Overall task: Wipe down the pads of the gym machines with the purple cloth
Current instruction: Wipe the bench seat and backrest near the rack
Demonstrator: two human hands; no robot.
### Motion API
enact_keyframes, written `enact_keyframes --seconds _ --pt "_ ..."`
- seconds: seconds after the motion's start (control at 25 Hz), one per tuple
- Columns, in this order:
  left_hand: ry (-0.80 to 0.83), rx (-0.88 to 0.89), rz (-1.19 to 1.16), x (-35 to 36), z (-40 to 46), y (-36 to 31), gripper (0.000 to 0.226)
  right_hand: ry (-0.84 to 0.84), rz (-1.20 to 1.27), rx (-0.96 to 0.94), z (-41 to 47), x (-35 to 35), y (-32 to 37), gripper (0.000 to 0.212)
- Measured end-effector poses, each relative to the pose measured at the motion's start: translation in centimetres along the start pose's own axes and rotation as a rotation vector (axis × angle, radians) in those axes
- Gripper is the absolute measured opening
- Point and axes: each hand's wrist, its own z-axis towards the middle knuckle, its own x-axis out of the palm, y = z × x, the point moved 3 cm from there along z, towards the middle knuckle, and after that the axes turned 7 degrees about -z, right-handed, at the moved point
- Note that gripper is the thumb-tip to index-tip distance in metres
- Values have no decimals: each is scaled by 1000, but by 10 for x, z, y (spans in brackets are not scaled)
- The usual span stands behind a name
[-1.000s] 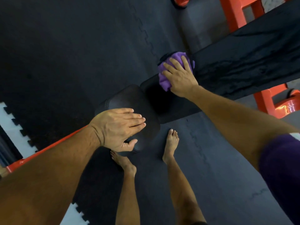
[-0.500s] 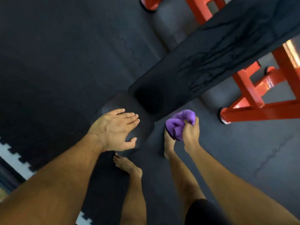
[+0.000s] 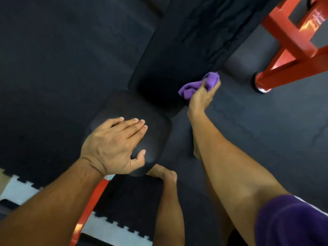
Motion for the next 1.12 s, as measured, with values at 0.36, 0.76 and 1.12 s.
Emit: enact_keyframes --seconds 0.36,0.76,1.12 --pt "-18 16 3 -3 0 -3 62 597 -2 525 -89 1 -73 28" --pt "6 -1 4 -4 1 -3 62 80 -17 135 19 -29 18 11" --pt "20 2 6 -5 0 -2 64 441 169 685 -77 17 -92 22"
